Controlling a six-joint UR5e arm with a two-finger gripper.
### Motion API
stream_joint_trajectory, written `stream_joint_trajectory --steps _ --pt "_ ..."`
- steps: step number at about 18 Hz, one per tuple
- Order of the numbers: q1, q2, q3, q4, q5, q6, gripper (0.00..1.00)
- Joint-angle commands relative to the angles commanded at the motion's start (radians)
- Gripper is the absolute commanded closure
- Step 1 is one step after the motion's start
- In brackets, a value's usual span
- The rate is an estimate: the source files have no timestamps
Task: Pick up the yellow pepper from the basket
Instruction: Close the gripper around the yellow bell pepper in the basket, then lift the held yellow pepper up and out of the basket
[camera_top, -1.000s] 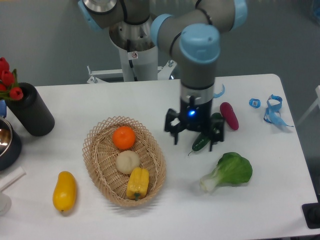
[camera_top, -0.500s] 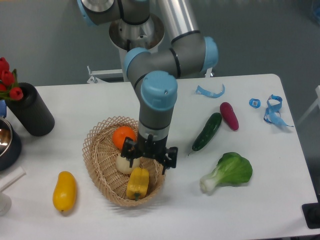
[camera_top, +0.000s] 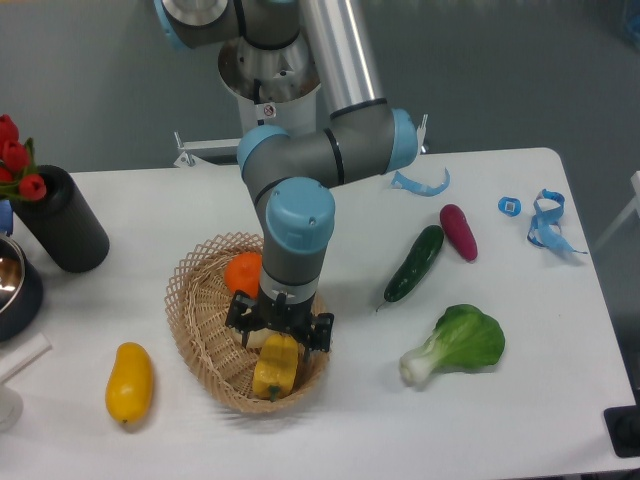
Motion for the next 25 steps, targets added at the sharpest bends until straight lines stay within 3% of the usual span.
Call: stream_joint_trajectory --steps 19,24,25 --pt "0.0 -0.031 0.003 0.005 0.006 0.003 0.02" --pt "0.0 -0.023 0.003 0.005 0.008 0.002 0.71" --pt "0.0 -0.023 0.003 0.005 0.008 0.003 0.78"
